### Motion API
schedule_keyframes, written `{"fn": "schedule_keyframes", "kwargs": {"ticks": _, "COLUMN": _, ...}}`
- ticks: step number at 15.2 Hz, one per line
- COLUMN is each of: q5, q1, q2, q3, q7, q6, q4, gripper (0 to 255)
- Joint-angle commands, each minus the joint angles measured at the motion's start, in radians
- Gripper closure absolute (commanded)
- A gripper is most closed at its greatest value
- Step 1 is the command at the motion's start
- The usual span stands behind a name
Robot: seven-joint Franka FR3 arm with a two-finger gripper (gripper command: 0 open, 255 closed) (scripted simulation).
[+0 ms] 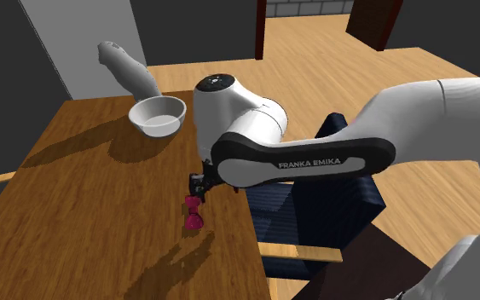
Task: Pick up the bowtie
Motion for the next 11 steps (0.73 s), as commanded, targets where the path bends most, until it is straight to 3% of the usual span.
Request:
{"fn": "schedule_keyframes", "kwargs": {"ticks": 1, "q5": -0.034, "q1": 0.022, "q2": 0.084, "q3": 0.015, "q7": 0.067, "q6": -0.01, "q4": 0.082, "gripper": 0}}
{"fn": "schedule_keyframes", "kwargs": {"ticks": 5, "q5": -0.102, "q1": 0.083, "q2": 0.259, "q3": 0.02, "q7": 0.179, "q6": -0.04, "q4": 0.264, "gripper": 0}}
{"fn": "schedule_keyframes", "kwargs": {"ticks": 11, "q5": -0.11, "q1": 0.084, "q2": 0.272, "q3": 0.014, "q7": 0.185, "q6": 0.035, "q4": 0.2, "gripper": 0}}
